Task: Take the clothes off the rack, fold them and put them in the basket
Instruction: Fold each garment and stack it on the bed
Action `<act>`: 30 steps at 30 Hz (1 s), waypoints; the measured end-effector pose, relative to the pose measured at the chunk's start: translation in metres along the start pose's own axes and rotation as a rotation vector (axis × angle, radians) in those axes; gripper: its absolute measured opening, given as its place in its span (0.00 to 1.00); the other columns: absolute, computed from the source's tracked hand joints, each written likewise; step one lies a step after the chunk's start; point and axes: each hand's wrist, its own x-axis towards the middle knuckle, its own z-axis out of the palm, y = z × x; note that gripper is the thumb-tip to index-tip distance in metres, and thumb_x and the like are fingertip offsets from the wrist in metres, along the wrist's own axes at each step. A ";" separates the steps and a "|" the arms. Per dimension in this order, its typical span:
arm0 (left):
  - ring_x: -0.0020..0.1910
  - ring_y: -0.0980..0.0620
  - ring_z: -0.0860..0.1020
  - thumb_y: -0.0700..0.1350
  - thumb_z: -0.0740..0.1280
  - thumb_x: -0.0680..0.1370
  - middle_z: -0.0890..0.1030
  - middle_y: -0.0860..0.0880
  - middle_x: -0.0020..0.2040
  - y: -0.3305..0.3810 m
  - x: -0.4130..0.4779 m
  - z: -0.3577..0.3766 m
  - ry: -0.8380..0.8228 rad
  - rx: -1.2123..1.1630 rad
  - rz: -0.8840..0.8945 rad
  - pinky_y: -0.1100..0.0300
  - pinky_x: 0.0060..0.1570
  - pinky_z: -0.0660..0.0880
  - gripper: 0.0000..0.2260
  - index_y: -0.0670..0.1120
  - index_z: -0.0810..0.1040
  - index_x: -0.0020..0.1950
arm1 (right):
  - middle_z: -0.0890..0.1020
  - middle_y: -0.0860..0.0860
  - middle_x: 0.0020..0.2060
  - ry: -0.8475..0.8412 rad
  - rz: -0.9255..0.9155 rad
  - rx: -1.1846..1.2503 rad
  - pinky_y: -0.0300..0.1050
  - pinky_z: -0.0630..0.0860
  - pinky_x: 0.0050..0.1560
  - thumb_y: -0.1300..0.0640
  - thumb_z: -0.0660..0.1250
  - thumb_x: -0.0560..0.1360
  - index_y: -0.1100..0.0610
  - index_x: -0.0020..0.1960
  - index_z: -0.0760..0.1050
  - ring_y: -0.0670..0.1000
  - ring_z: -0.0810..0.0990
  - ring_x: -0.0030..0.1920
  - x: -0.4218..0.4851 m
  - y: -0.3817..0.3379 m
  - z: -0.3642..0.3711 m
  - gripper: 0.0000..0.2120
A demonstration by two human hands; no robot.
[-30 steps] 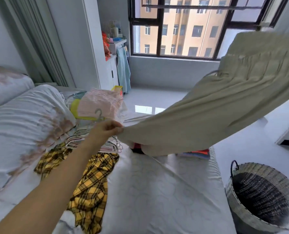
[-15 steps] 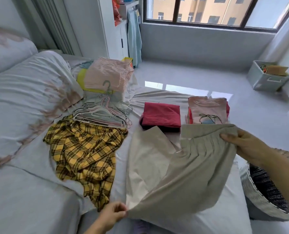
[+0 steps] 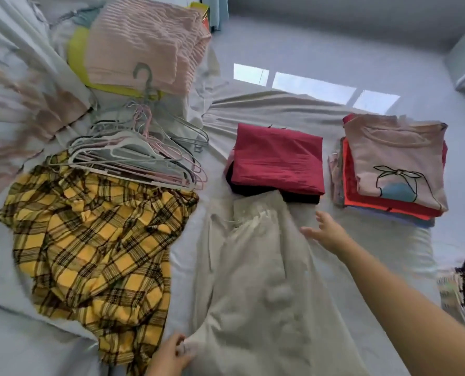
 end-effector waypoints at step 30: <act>0.43 0.41 0.83 0.47 0.84 0.40 0.83 0.38 0.47 0.116 0.036 -0.012 -0.069 -0.866 0.014 0.52 0.39 0.81 0.43 0.39 0.78 0.54 | 0.85 0.59 0.44 -0.375 0.350 0.549 0.44 0.81 0.38 0.52 0.81 0.57 0.64 0.50 0.79 0.54 0.84 0.41 0.017 0.071 0.000 0.27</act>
